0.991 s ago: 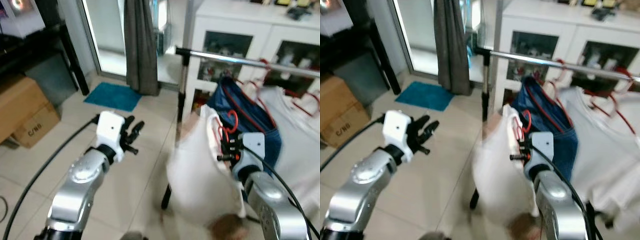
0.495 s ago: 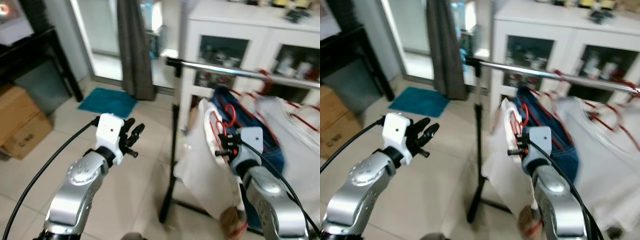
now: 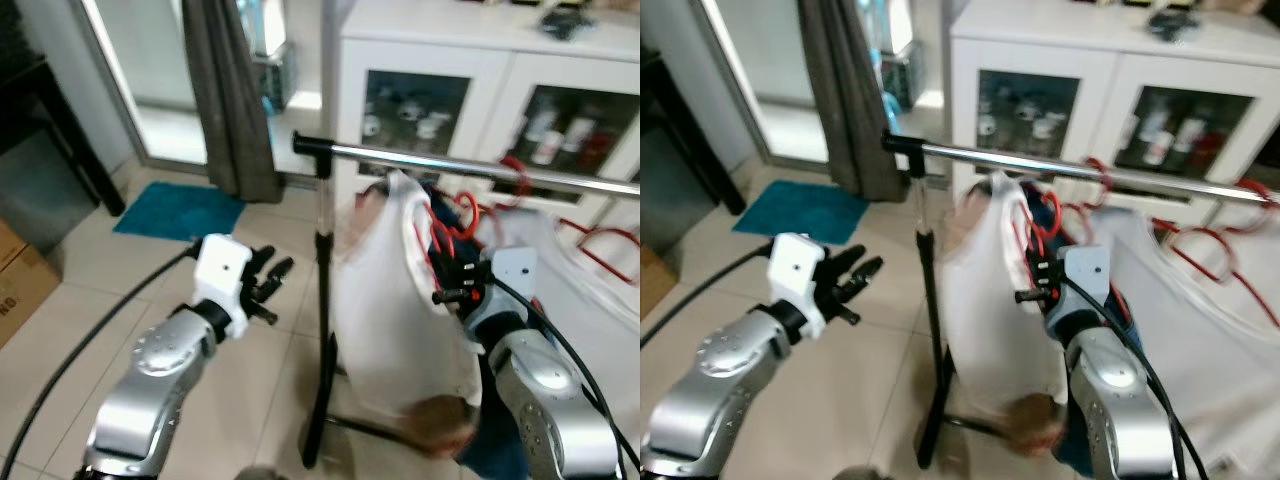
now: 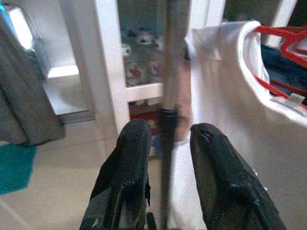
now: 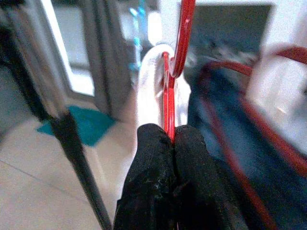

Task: Hang hanger

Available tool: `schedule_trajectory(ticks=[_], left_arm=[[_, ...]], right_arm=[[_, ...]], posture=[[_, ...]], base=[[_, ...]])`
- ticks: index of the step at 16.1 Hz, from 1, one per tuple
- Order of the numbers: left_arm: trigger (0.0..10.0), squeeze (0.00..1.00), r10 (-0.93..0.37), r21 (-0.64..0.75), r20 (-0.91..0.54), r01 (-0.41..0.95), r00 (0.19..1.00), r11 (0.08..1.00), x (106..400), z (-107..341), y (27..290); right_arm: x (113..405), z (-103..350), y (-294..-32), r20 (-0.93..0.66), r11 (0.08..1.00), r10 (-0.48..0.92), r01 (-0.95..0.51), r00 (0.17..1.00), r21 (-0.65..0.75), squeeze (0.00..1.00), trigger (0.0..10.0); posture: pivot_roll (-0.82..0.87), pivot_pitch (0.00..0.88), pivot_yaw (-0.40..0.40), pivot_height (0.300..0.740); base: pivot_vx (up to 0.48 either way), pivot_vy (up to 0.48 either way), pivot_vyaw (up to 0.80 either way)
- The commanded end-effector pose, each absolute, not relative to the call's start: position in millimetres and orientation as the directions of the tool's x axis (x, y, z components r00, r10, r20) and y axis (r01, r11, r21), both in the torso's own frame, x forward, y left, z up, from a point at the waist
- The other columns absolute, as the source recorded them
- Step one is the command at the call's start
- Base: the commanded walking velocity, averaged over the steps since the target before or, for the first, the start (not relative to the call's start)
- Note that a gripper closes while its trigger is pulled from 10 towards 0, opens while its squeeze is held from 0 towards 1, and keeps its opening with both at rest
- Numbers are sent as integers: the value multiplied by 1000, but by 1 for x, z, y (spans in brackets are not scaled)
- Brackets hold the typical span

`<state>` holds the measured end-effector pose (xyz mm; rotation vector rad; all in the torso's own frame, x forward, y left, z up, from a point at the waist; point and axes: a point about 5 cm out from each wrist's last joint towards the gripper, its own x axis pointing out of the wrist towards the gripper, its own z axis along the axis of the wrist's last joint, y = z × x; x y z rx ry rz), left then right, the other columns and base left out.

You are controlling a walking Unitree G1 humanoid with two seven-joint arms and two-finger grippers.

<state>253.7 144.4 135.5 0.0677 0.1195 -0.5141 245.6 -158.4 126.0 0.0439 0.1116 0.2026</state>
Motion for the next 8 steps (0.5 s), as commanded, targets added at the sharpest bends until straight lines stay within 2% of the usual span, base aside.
schedule_trajectory(ticks=[1,8], left_arm=[[10000,0,-491,30,-137,499,860,866,252,135,148],[10000,0,-639,55,-135,649,757,758,250,152,134]], right_arm=[[244,134,-153,-45,970,235,-231,971,81,0,10000],[268,156,-140,63,953,291,-295,955,64,0,10000]], posture=[[136,38,7,740],[136,40,2,740]], base=[[0,0,0],[0,0,0]])
